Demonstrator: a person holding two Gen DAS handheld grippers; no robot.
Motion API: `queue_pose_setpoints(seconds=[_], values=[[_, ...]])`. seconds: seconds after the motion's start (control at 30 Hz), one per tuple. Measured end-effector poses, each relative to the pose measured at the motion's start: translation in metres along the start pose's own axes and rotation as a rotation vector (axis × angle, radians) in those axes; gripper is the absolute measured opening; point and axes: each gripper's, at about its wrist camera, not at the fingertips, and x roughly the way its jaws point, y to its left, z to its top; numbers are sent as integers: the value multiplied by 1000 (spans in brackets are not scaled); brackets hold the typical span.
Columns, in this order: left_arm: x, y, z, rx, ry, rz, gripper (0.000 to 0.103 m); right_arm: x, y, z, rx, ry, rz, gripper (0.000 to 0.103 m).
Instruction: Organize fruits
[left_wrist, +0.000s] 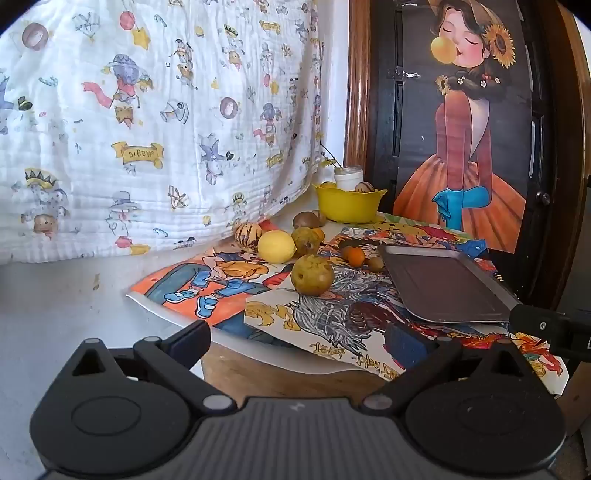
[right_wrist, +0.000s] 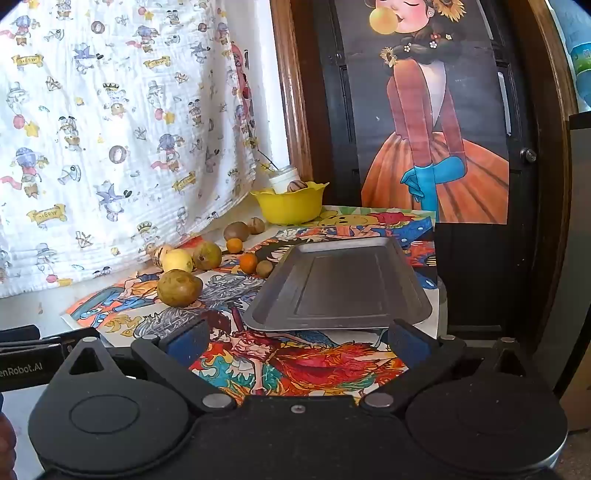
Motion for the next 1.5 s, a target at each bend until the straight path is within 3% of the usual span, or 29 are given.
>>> queue_pose_setpoints(seconds=[1.5], values=[[-2, -1, 0, -10, 2, -6, 103, -2, 1, -2, -2, -3, 0, 103]])
